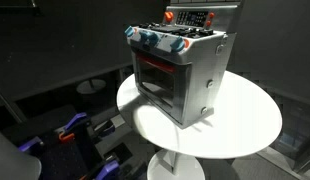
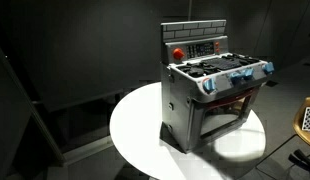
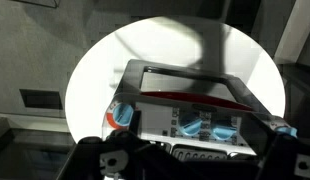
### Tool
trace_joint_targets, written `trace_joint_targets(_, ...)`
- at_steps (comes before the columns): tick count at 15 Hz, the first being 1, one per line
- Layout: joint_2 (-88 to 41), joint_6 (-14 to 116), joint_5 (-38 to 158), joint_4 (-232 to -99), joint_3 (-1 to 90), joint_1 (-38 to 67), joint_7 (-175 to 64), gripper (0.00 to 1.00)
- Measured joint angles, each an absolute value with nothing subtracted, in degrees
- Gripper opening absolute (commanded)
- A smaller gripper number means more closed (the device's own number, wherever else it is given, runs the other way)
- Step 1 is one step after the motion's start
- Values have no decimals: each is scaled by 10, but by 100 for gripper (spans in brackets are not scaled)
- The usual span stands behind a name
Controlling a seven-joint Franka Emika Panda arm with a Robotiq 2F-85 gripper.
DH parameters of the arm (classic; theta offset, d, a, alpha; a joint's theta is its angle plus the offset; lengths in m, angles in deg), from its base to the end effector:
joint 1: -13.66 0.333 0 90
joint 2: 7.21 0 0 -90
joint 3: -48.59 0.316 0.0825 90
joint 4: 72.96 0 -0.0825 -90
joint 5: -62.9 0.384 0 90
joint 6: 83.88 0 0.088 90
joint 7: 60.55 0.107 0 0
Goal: Push the top orange button on the right side of the stoves button display
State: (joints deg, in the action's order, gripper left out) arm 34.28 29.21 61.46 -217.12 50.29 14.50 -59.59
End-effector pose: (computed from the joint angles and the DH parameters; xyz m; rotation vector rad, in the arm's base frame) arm 0.3508 0.0152 0.5312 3.0897 0.0458 0.2830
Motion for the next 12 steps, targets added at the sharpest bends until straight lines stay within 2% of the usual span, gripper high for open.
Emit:
trace_joint_targets(7, 342, 297, 615, -2171, 503, 145, -595, 100)
trace_joint_targets(12, 323, 346, 615, -2159, 505, 141, -573, 100)
